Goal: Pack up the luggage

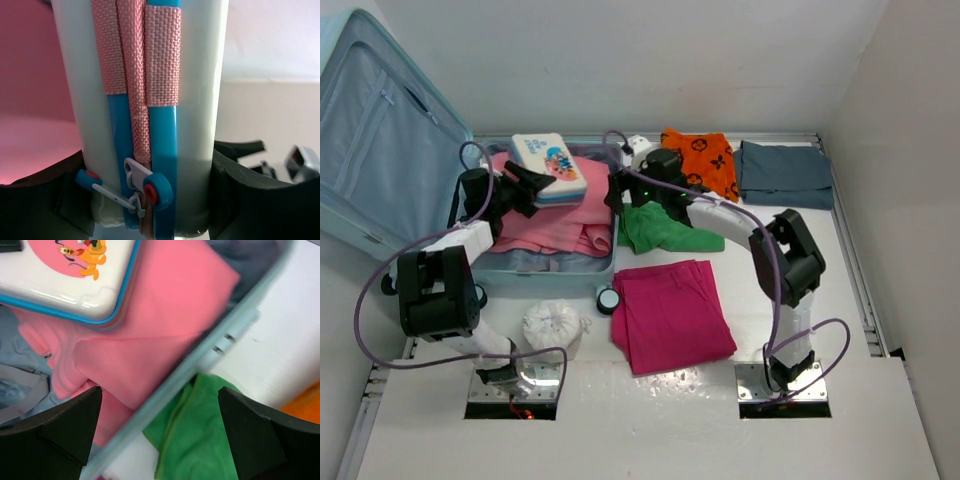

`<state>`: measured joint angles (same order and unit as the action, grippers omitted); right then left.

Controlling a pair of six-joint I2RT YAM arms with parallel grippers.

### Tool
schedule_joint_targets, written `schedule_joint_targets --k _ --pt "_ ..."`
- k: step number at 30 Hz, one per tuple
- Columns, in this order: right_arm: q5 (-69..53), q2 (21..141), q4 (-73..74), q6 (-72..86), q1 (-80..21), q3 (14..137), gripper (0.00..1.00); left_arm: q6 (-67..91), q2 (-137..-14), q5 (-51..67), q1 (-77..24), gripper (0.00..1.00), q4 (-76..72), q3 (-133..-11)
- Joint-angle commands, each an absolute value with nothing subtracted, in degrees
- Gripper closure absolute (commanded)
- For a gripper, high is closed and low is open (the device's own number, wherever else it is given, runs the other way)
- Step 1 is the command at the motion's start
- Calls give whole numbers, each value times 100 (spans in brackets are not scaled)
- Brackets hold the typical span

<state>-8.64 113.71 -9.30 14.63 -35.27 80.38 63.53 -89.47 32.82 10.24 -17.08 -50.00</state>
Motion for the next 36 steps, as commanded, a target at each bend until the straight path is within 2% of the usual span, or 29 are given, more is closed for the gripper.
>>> schedule_joint_targets --k 1,4,10,17,25,29,32,36 --pt "-1248 10635 -966 1803 -3358 7840 3 7242 -8807 4192 502 95 -3647 -5528" --pt "-1239 10276 -1037 1618 -3305 7559 2 7373 -8859 4192 308 100 -3700 -5722" --pt "-1230 10099 -888 1389 -3199 7313 2 6788 -9411 4597 132 100 -2982 -6011" --pt "-1318 10160 -1028 1021 -3225 7383 2 5986 -10220 5220 544 100 -2233 -6372" --pt "-1353 10459 -1151 642 -3401 7708 1 5906 -10889 5739 659 100 -2584 -6442" --pt "-1362 10573 -1178 484 -3498 7936 1 5811 -10794 5687 931 100 -2584 -6223" --pt "-1371 10626 -1204 448 -3498 7998 1 5416 -10671 5687 1037 100 -1902 -6223" --pt "-1389 10731 -1222 422 -3595 8059 1 5212 -10862 5748 1037 100 -1758 -6223"
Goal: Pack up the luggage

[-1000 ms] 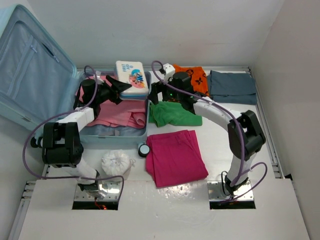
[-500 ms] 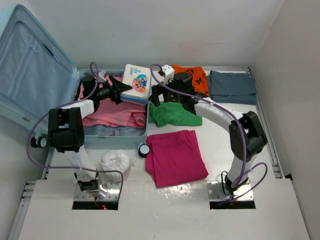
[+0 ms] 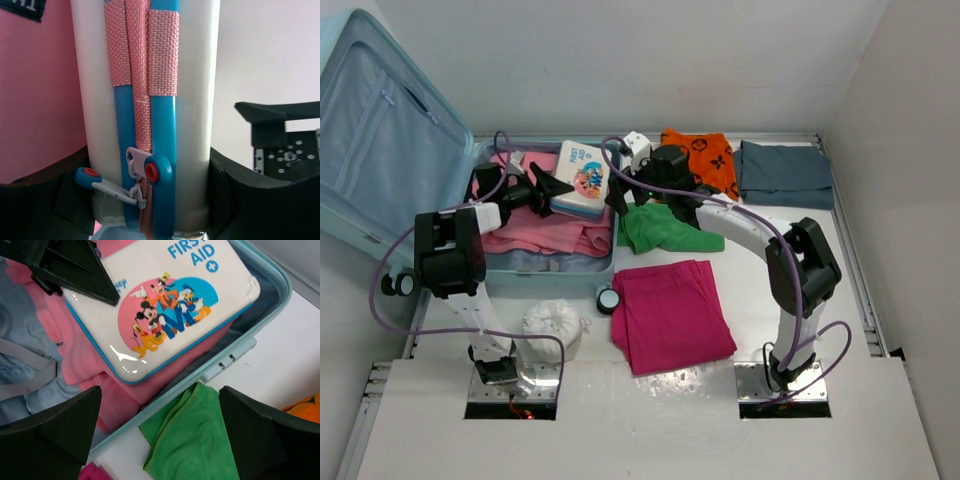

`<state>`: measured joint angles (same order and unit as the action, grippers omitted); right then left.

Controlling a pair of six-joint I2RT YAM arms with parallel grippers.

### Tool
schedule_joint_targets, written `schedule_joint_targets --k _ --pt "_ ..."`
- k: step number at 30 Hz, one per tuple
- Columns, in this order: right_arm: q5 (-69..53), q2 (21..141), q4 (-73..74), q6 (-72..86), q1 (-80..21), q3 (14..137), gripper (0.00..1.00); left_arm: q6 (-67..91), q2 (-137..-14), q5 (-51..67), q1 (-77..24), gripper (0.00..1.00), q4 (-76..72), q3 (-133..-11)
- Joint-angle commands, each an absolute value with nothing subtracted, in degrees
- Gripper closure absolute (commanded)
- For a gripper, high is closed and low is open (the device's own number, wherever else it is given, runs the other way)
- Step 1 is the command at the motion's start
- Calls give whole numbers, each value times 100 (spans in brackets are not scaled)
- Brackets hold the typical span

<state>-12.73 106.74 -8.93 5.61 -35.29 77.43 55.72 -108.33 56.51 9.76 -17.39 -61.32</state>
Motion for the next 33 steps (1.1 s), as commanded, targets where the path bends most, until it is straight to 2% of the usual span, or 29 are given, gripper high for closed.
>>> schedule_joint_targets --k 1,9,12,13,14,18,23,24,30,33 --pt "-1389 10749 -1213 413 -3630 8086 1 5299 -10915 5748 968 100 -1854 -6223" --pt "-1178 11433 -1309 -139 -4024 8630 1 6143 -11460 5871 493 100 -2925 -6354" --pt "-1116 11724 -1432 -325 -4192 8841 1 6275 -11575 5871 431 94 -2996 -6478" --pt "-1064 11759 -1502 -360 -4245 8868 1 6354 -11575 5871 431 88 -2997 -6530" --pt "-1037 11855 -1564 -482 -4315 8877 1 6354 -11575 5871 431 71 -3058 -6530" --pt "-451 12155 -1967 -668 -4552 9052 1 6407 -11575 5819 431 47 -2901 -6583" --pt "394 12603 -2311 -300 -4667 9386 1 6538 -11575 5818 431 31 -2848 -6530" --pt "430 12612 -2381 -203 -4658 9395 1 6600 -11575 5818 431 25 -2848 -6530" --pt "685 12752 -2663 -149 -4711 9448 1 6601 -11575 5949 431 7 -2848 -6591" --pt "922 12981 -2558 -211 -4693 9799 1 6400 -11628 6012 431 3 -2497 -6653"
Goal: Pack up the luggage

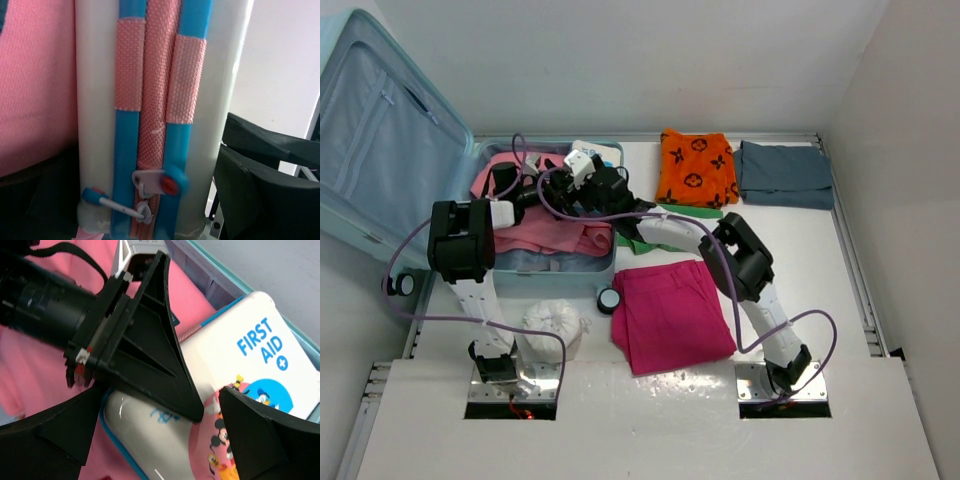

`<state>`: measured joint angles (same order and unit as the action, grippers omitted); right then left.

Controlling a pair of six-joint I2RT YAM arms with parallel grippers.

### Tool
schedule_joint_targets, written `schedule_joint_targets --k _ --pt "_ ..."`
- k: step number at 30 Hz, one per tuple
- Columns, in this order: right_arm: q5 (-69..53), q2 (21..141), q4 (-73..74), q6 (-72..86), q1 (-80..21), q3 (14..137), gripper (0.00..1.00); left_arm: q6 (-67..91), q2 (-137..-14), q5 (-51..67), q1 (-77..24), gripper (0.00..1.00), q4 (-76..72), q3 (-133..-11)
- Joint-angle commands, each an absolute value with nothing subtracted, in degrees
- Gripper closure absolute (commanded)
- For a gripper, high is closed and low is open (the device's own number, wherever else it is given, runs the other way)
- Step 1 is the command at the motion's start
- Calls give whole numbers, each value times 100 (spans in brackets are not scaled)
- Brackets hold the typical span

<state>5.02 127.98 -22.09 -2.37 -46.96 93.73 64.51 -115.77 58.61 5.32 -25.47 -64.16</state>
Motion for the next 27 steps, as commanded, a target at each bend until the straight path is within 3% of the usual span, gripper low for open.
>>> schedule_joint_targets --k 1,8,22,27 --pt "958 12999 -2497 -272 -4676 9826 1 6338 -11628 6012 431 2 -2435 -6706" --pt "1142 13175 -2478 -492 -4623 9730 1 5969 -11286 5890 588 0 -2022 -6496" --pt "1354 13123 -2347 -862 -4254 9378 1 3983 -9493 4702 1854 0 912 -7004" --pt "415 12517 -1899 -152 -4175 9211 1 2868 -8887 4823 1978 0 1827 -7618"
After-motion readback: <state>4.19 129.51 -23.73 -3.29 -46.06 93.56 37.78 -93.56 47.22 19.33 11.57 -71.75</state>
